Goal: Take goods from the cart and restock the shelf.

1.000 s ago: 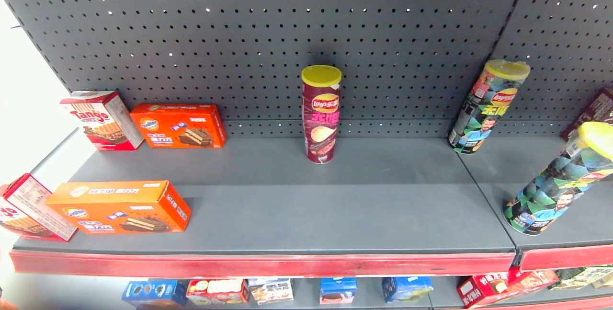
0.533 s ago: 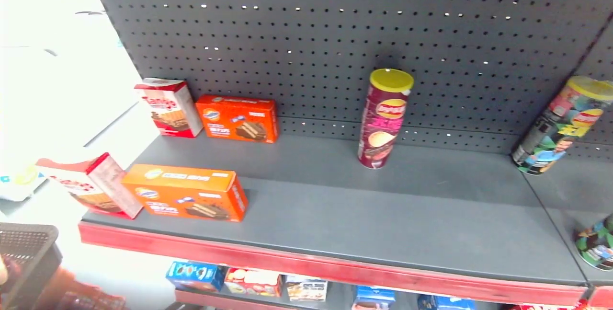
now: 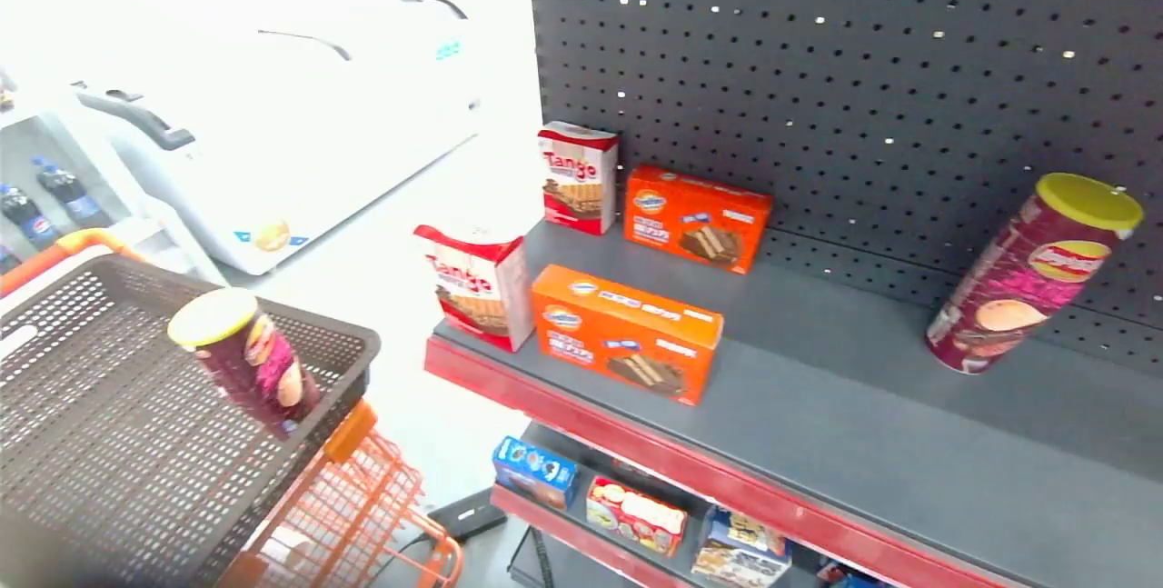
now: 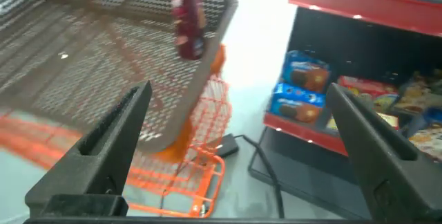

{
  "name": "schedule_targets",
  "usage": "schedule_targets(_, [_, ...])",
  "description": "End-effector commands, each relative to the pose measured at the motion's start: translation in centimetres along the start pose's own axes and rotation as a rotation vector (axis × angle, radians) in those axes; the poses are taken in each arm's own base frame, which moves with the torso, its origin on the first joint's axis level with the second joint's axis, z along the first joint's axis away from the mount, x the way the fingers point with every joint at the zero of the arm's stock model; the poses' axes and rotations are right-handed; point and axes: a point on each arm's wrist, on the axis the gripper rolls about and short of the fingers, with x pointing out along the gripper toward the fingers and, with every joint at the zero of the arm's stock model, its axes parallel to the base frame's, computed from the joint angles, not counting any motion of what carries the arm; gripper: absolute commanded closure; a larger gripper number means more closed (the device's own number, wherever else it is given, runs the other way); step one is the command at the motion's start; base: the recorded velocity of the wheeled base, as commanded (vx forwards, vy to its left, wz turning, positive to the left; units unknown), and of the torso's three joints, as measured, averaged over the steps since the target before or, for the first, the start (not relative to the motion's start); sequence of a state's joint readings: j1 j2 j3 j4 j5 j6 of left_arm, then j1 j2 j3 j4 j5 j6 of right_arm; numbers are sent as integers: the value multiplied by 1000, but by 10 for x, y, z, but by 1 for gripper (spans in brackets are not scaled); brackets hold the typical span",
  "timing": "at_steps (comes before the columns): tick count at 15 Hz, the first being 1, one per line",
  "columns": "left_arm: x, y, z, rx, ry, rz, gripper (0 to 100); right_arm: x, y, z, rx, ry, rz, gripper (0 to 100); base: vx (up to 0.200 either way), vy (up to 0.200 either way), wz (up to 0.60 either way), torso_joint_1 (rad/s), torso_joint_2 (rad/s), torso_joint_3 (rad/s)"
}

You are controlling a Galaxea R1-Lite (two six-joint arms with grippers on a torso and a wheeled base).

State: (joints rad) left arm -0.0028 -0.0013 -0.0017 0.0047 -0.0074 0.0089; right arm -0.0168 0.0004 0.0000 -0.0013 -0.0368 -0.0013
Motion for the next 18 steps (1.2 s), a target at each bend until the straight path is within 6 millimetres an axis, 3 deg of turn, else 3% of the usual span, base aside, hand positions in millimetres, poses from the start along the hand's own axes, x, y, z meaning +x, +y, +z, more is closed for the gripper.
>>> schedule_targets(1, [0, 0, 0, 0, 1, -1, 0, 0, 0, 0, 0, -1, 0, 0, 0, 0, 0, 0, 0, 0])
schedule_targets(10, [0, 0, 0, 5, 1, -5, 0, 0, 0, 0, 0, -1, 0, 0, 0, 0, 0, 0, 0, 0])
schedule_targets(12, [-3, 1, 9, 14, -27, 24, 0, 0, 0, 0, 0, -1, 0, 0, 0, 0, 0, 0, 0, 0])
schedule_targets(14, [4, 1, 57, 69, 83, 33, 0, 0, 0, 0, 0, -1, 1, 0, 0, 0, 0, 0, 0, 0])
schedule_targets(16, [20, 2, 72, 65, 169, 34, 0, 0, 0, 0, 0, -1, 0, 0, 0, 0, 0, 0, 0, 0])
schedule_targets(18, [49, 2, 86, 35, 254, 31, 0, 0, 0, 0, 0, -1, 0, 0, 0, 0, 0, 0, 0, 0])
